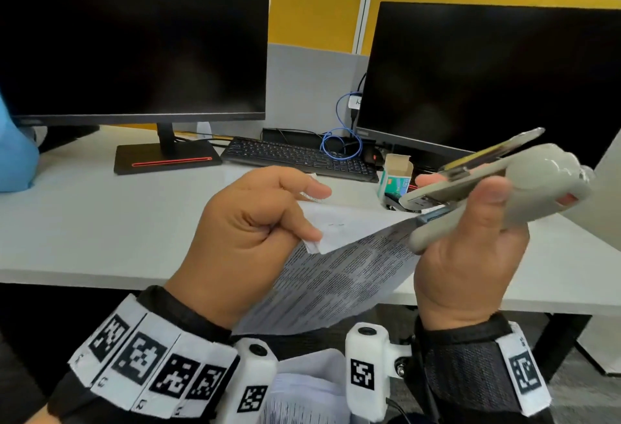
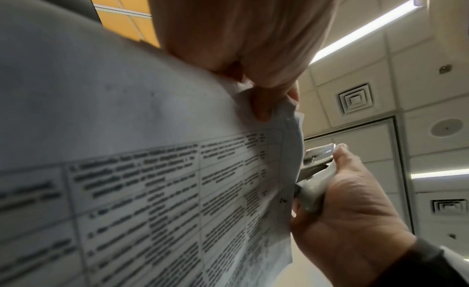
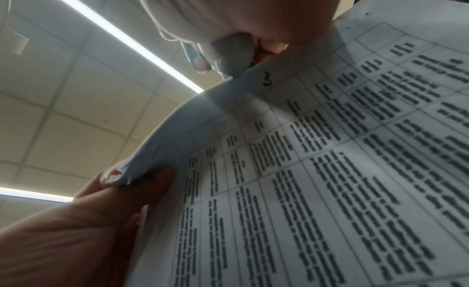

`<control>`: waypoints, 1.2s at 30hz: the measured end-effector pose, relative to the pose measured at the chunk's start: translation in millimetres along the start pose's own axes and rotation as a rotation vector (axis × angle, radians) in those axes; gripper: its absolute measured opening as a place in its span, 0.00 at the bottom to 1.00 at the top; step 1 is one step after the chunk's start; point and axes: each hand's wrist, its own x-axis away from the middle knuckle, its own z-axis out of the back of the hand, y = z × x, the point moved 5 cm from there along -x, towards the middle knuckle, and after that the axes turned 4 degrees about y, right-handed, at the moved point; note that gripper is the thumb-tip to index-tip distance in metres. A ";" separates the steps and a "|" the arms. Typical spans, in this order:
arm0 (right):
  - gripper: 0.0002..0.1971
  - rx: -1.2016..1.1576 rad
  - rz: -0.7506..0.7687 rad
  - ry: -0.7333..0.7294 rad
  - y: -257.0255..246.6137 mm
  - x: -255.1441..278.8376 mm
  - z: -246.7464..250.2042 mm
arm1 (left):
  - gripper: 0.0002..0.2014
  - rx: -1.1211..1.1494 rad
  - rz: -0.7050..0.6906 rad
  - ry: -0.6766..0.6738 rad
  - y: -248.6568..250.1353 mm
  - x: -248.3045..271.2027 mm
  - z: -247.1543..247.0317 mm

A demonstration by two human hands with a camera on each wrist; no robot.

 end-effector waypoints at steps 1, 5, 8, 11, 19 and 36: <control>0.32 0.005 0.016 -0.010 -1.7 1.4 -0.2 | 0.19 0.000 -0.009 0.012 -0.6 1.4 0.4; 0.27 0.000 0.047 -0.033 -3.7 3.8 -0.9 | 0.17 0.012 0.010 0.035 -2.1 4.5 0.5; 0.41 -0.024 0.019 -0.032 -1.5 4.4 -0.1 | 0.17 0.023 0.041 0.048 -0.3 4.0 1.0; 0.33 -0.006 -0.001 -0.027 -5.9 4.6 -2.9 | 0.17 0.076 0.124 0.069 0.8 2.4 -1.5; 0.21 0.002 -0.204 -0.125 -5.4 1.6 -28.2 | 0.06 0.053 0.428 0.034 0.8 6.6 -17.4; 0.34 -0.046 -0.271 -0.118 -13.3 3.5 -38.6 | 0.18 -0.152 0.358 -0.256 19.0 2.3 -37.0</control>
